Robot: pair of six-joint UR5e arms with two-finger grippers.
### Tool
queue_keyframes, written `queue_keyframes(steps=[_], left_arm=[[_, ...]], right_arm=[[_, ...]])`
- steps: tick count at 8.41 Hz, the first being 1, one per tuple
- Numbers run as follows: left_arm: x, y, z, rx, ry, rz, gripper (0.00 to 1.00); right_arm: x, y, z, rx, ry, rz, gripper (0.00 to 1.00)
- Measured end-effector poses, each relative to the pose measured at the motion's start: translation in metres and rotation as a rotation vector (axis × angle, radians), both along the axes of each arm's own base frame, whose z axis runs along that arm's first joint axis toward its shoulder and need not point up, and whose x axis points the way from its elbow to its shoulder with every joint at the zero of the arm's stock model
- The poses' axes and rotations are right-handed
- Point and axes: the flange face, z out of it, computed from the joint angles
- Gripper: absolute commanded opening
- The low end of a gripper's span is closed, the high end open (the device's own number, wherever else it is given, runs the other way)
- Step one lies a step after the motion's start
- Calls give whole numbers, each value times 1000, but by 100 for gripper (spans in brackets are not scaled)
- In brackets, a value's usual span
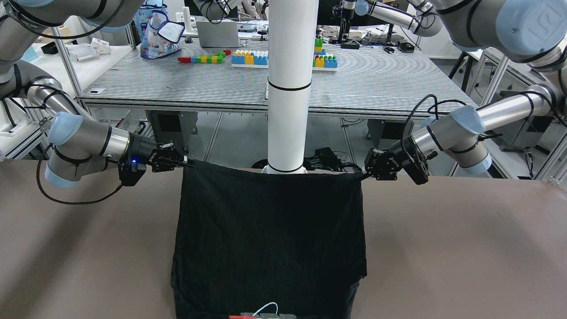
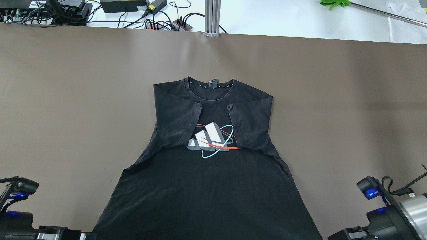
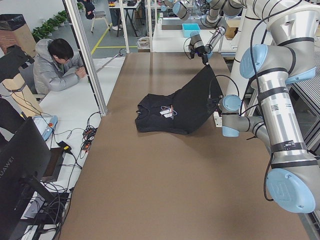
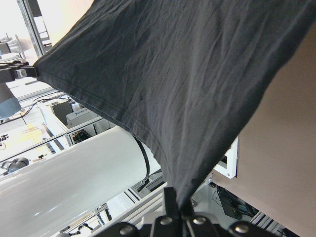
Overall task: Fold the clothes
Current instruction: 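Lift the hem and fold it toward the collar with both grippers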
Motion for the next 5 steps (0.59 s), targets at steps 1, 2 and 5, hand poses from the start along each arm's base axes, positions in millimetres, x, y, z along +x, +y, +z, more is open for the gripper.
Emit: queue_keyframes(steps=[1,2,5], left_arm=[[-3,3,-3,-6,30,19,0],[-3,3,-5,-12,45,23,0],[-5,-14,-1,-23,47,-35,0]], right_arm=[[13,0,2,-8,-13,-20,0],[16,-5,5,-18,-16,-21,0],[12,-60,23,-39,1,83,0]])
